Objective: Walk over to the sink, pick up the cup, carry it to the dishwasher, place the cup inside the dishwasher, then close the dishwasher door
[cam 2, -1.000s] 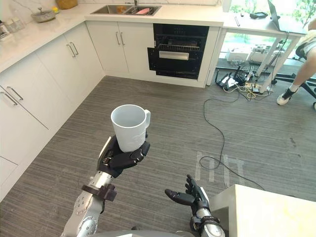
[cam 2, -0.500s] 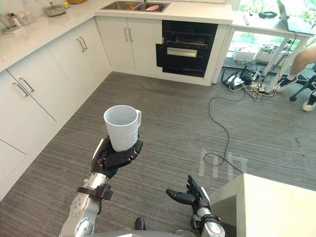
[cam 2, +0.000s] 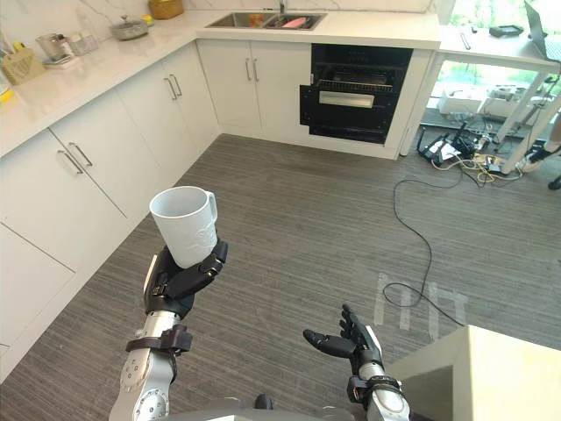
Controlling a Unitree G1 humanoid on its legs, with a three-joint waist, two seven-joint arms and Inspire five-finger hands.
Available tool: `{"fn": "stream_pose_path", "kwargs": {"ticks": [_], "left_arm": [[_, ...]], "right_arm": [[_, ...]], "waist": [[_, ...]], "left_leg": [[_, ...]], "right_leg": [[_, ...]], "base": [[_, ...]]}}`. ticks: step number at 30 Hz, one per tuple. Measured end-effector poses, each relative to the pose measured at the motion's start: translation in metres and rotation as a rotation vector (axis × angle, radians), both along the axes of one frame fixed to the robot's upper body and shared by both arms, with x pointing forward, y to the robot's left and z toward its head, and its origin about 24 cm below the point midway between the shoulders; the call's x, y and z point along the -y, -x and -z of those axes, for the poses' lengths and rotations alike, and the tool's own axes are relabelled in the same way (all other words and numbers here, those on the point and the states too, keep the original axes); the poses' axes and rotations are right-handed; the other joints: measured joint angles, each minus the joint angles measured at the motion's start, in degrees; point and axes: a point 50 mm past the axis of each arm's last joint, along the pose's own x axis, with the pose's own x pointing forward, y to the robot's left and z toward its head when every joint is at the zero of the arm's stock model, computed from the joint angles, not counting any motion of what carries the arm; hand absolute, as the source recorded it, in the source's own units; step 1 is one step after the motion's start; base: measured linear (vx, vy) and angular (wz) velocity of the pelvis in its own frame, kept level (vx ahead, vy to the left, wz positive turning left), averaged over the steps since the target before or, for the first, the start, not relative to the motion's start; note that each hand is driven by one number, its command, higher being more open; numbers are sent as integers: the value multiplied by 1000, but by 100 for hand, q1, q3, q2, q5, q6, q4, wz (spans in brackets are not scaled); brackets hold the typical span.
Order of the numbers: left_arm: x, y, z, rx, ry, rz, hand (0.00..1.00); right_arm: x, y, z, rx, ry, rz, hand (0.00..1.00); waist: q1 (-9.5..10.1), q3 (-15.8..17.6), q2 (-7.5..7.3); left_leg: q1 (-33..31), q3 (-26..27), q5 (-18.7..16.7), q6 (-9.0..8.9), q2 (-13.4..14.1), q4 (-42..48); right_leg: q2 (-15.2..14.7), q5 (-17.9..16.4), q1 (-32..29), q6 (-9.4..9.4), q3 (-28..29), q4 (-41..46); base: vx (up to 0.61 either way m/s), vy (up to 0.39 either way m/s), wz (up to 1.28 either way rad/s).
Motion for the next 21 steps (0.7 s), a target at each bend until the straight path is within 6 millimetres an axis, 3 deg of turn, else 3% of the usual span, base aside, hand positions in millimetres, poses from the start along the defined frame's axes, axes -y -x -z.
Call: {"fn": "stream_pose_path", "kwargs": {"ticks": [2, 3, 5, 8, 11, 14, 16, 17, 18, 19, 20, 21], "left_arm": [[-3, 0, -1, 3, -9, -8, 0], [-5, 0, -1, 3, -12, -15, 0], [-6, 0, -1, 3, -14, -15, 0], [-7, -1, -2, 9, -21, -5, 0], [-5, -2, -2, 12, -32, 22, 0], [1, 2, 2, -5, -32, 72, 0], [5, 11, 10, -42, -6, 62, 0], [13, 14, 11, -42, 29, 70, 0], [20, 15, 12, -40, 56, 83, 0], [22, 15, 12, -37, 64, 89, 0], [24, 15, 12, -33, 72, 95, 0], [24, 15, 12, -30, 71, 101, 0]], "right_arm": [[-2, 1, 0, -2, -2, -1, 100], [-4, 3, 1, -4, -3, -7, 100], [-7, 5, 1, -5, -5, -18, 100], [-7, 3, -3, 21, -8, -27, 100], [-8, 2, -8, 47, -5, -32, 100], [-6, 7, -10, 51, 0, -29, 100], [-6, 10, -12, 46, 0, -30, 100], [-5, 9, -17, 71, 5, -28, 100], [-3, 7, -21, 90, 16, -32, 100], [-1, 6, -23, 98, 22, -35, 100], [-3, 4, -25, 111, 20, -38, 100], [-7, 3, -24, 114, 7, -38, 100]], "waist": [[-1, 34, -53], [-15, 72, -101], [-67, 90, -116], [-126, 198, -119], [-232, 248, -120], [-268, 139, -224], [-263, -33, -145], [-309, -166, 68], [-300, -221, 151], [-303, -256, 196], [-308, -250, 185], [-259, -239, 186]], "left_leg": [[63, -103, -37, 55, -87, 15], [113, -206, -61, 93, -131, 13], [150, -384, -90, 123, -127, 5], [308, -603, -158, 147, -67, -10], [404, -946, -471, 1, 59, 261], [486, -1263, -1207, -199, 86, 967], [728, -1278, -1549, -113, 353, 1018], [368, -1207, -1542, -277, 608, 2381], [170, -1037, -1104, -339, 823, 3363], [158, -858, -814, -318, 959, 3592], [-3, -506, -341, -243, 1280, 4083], [-277, -253, -472, -265, 1561, 4687]], "right_leg": [[-142, -8, -252, -30, 39, 638], [-173, -134, -327, -138, 87, 839], [-63, -353, -467, -151, 183, 808], [171, -395, -1016, -157, 420, 794], [415, -91, -1729, -35, 927, 527], [331, 456, -1805, -259, 1067, 325], [464, 409, -1643, -397, 804, 464], [643, 211, -1491, -520, 578, 430], [783, 26, -1316, -629, 439, 426], [851, -45, -1213, -712, 397, 417], [964, -178, -949, -812, 319, 296], [1064, -205, -633, -846, 292, 82]], "base": [[75, 88, 30], [139, 46, 46], [127, -1, 43], [134, -48, 33], [199, -162, 56], [372, -284, 60], [472, -264, 33], [617, -230, 49], [739, -275, 47], [601, -216, 31], [456, -155, 17], [530, -158, 11]]}}
